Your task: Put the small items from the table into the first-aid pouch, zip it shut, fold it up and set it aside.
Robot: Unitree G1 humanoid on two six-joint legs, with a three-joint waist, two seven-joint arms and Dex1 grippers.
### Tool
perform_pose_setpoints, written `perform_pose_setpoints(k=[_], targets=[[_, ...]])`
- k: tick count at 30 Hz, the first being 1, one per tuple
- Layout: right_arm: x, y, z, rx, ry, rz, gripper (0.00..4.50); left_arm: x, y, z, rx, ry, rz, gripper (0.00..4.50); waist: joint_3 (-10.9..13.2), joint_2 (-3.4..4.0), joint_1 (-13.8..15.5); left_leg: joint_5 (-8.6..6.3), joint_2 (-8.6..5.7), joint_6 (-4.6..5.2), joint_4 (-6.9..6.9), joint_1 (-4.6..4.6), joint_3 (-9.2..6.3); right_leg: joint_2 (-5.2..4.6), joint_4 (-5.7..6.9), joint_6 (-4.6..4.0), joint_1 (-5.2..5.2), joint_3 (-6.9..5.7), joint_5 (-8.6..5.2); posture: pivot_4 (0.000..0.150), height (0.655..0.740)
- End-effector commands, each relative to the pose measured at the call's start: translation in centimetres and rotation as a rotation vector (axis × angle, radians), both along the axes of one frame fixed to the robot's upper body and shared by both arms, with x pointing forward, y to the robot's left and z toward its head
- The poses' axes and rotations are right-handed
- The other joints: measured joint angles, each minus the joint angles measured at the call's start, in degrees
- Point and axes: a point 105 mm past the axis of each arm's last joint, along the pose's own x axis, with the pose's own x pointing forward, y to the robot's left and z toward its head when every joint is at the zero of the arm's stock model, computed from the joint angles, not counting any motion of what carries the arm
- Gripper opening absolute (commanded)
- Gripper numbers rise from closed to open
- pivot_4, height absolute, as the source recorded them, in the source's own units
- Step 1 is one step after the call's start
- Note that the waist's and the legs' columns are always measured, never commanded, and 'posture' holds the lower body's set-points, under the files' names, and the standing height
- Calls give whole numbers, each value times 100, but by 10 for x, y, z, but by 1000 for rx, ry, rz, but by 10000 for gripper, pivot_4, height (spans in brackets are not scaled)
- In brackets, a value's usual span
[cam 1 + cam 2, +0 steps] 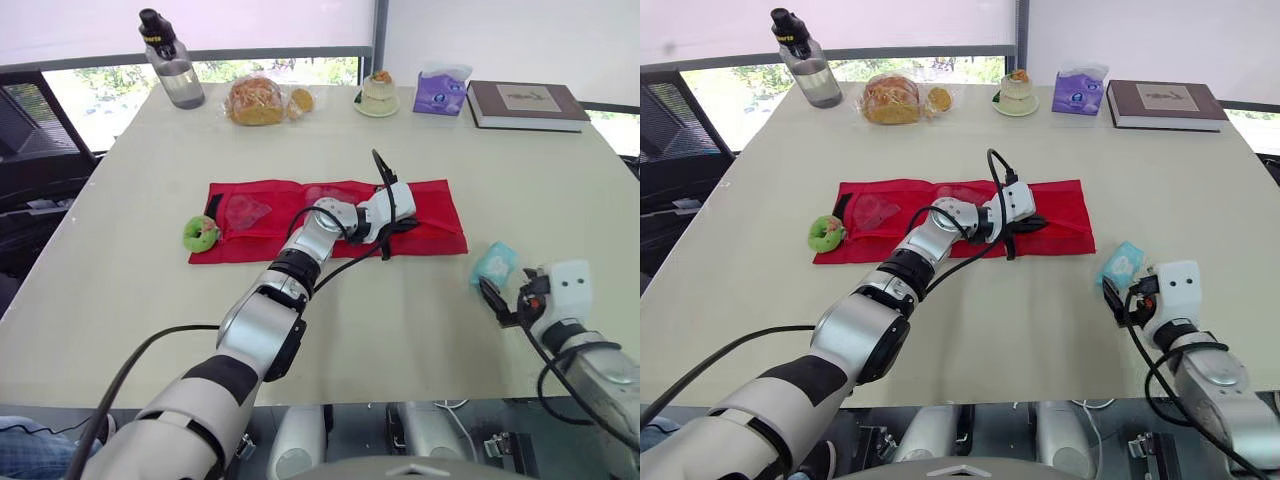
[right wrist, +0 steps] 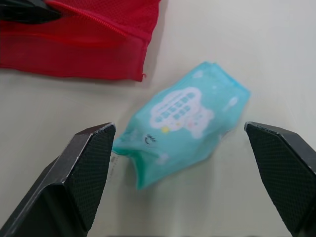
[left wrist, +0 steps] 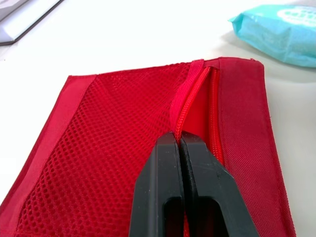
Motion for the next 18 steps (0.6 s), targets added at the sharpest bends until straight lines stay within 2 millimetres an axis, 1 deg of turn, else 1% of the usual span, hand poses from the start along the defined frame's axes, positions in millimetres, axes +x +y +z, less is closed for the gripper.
perform_pose_setpoints(k=[1, 4, 6, 9, 10, 11, 12, 13, 15, 16, 17, 18], targets=[[7, 0, 8, 19, -42, -73, 45000, -1, -7, 15, -31, -45, -23, 123, 0, 0, -1, 0, 0, 0, 0, 0, 0, -1, 0, -1, 0, 0, 1, 1500, 7400], [12, 6, 6, 68, -25, -99, 45000, -2, -8, 15, -33, -48, -26, 123, 0, 0, -4, 0, -1, 0, 0, 0, 1, -1, -1, -2, 0, 1, 1, 1500, 7400], [12, 7, 0, 62, -2, -118, 45000, -2, -8, 16, -34, -51, -26, 123, 0, 0, -3, 0, 0, 0, 0, 0, 0, -1, 0, -4, 0, 0, 3, 1500, 7400], [12, 5, -3, 61, 10, -146, 45000, -2, -7, 16, -35, -55, -24, 123, 0, 0, -6, 0, 0, 0, 0, -2, -1, -1, -1, -4, 0, -2, 3, 1500, 7400], [12, 3, -4, 58, 14, -153, 39416, -2, -8, 16, -36, -56, -25, 0, 0, 0, -8, 0, -1, 0, 0, -1, 0, -1, -2, -4, 0, 0, 3, 1500, 7400], [12, 2, -4, 53, 17, -158, 36781, -2, -8, 16, -36, -57, -25, 0, 0, 0, -9, 0, -1, 0, 0, -1, 1, -1, -1, -4, 0, 0, 3, 1500, 7400], [11, 0, -5, 43, 21, -161, 31253, -2, -8, 16, -37, -58, -26, 0, 0, 0, -10, 0, -1, 0, 0, 0, 1, -1, -1, -3, 0, -1, 2, 1500, 7400], [11, -1, -5, 35, 25, -162, 28167, -2, -8, 16, -37, -58, -27, 0, 0, 0, -10, 0, 0, 0, 0, 0, 0, -1, 0, -3, 0, -1, 2, 1500, 7400], [10, -3, -6, 24, 30, -167, 18435, -3, -8, 16, -38, -58, -29, 0, 0, 0, -11, 0, 0, 0, 0, 1, -1, 0, 1, -2, 0, -1, 1, 1500, 7400], [10, -4, -6, 23, 30, -169, 12309, -3, -8, 16, -37, -59, -30, 0, 0, 0, -11, 0, 0, 0, 0, 1, -1, 0, 0, -2, 0, -1, 1, 1500, 7400], [10, -5, -6, 22, 30, -171, 10265, -3, -8, 15, -37, -59, -31, 0, 0, 0, -11, 0, 0, 0, 0, 1, -1, -1, 0, -1, 1, -1, 1, 1500, 7400], [10, -6, -5, 19, 28, -170, 4593, -3, -8, 16, -37, -59, -30, 0, -1, 0, -11, 0, 0, 0, 2, 1, 0, -1, 0, 0, 1, 0, 1, 1500, 7400]])
